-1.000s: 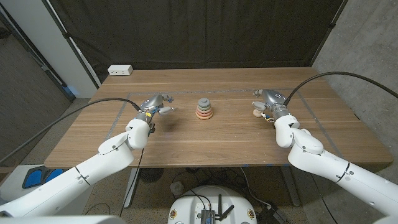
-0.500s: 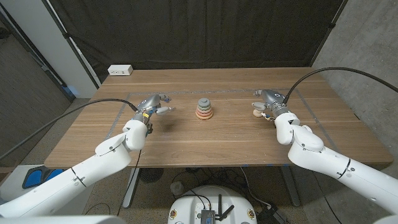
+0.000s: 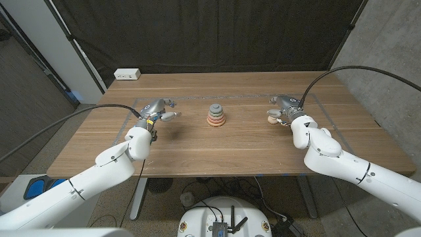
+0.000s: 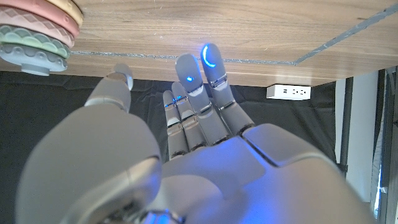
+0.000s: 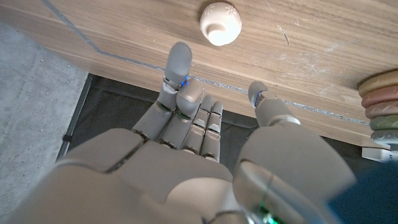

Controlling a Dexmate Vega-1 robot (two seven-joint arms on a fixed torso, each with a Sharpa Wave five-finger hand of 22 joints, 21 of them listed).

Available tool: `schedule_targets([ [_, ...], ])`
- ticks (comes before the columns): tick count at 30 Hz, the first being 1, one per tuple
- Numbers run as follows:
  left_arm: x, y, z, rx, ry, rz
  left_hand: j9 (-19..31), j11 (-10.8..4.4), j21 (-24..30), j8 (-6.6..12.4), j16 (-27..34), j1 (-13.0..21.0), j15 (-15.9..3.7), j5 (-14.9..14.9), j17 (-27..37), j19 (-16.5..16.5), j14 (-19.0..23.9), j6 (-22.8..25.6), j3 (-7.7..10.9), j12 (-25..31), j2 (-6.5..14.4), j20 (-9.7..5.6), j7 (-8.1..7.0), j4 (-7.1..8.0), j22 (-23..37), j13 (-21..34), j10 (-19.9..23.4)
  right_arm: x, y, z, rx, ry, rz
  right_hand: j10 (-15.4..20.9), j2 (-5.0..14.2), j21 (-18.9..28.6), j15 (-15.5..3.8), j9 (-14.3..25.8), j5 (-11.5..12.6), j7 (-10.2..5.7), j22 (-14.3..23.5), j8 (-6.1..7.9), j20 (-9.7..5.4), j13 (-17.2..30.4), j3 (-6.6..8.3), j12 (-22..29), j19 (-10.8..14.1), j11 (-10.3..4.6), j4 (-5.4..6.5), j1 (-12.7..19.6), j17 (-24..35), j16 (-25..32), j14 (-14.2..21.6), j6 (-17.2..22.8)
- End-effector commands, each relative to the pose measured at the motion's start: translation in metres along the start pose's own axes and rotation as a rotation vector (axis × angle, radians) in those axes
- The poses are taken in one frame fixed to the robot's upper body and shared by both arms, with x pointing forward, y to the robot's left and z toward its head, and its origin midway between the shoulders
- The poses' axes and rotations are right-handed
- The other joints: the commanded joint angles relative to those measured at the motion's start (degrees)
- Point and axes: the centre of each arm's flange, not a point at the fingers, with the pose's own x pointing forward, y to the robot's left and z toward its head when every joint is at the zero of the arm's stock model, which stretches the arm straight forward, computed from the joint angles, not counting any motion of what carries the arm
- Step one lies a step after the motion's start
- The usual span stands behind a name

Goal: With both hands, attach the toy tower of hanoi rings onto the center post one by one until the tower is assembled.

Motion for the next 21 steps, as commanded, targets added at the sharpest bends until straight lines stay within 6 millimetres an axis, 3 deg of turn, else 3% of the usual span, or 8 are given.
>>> schedule_targets([
  [1, -0.005, -0.001, -0.003, -0.002, 0.008, -0.004, 0.01, 0.07, 0.21, 0.08, 0.19, -0.22, -3.98, 0.28, 0.03, 0.46, 0.0, 0.52, 0.62, 0.21, 0.12, -8.17, -0.13, 0.05, 0.15, 0.08, 0.57, 0.006, 0.002, 0.001, -0.022, 0.031, 0.065, -0.79, -0.36, -0.25, -4.63, 0.15, -0.25, 0.1, 0.16, -0.05, -5.08, -0.01, 0.01, -0.14, -0.43, 0.19, -0.04, 0.18, 0.16, 0.01, -0.52, -0.97],
  [21, -0.018, -0.004, -0.006, -0.033, 0.014, -0.011, -0.04, 0.13, 0.29, 0.14, 0.19, -0.57, -3.98, 0.32, 0.08, 0.46, 0.07, 1.2, 0.9, 0.4, 0.43, -8.18, -0.14, 0.08, 0.29, 0.13, 1.34, 0.011, 0.015, 0.001, -0.023, 0.076, 0.123, -2.21, -1.0, -0.56, -4.63, -0.03, -0.73, 0.69, 0.07, -0.34, -5.06, -0.39, 0.03, 0.21, -1.3, 0.27, -0.02, 0.61, 0.1, -0.04, -1.74, -3.64],
])
